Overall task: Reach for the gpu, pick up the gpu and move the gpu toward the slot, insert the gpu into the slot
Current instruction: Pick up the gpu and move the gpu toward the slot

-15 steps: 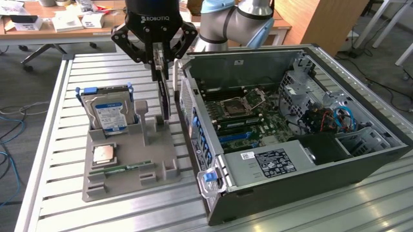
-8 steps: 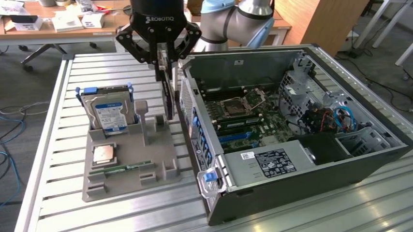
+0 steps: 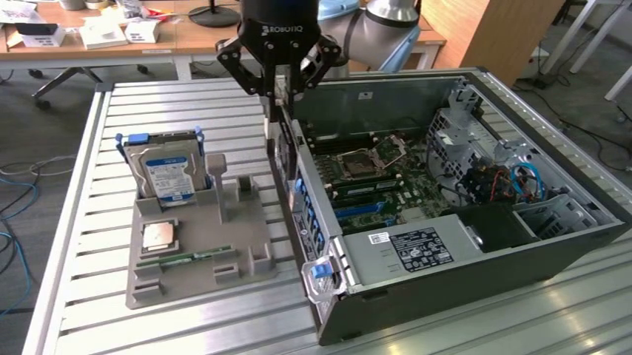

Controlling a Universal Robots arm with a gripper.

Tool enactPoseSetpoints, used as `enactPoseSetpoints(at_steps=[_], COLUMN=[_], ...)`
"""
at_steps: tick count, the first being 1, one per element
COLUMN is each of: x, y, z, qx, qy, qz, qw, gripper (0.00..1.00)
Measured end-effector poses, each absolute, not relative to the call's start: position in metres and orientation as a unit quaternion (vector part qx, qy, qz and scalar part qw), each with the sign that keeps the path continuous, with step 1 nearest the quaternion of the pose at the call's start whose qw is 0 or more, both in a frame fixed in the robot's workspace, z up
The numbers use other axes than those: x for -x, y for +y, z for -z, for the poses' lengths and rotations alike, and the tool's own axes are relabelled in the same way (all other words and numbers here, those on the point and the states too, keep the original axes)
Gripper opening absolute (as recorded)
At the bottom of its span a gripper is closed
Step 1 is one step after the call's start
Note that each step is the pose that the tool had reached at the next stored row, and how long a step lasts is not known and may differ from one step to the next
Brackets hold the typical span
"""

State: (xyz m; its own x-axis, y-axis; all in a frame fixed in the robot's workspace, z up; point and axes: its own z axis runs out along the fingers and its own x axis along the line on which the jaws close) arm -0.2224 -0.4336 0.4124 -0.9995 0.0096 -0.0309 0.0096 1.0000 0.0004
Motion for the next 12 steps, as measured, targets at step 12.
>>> enactPoseSetpoints(at_steps=[12], x=[0.168], y=[-0.434], z=[-0.412], qx=[-0.005], qy=[1.0], qz=[0.0], qw=[0.015], gripper=[0.26])
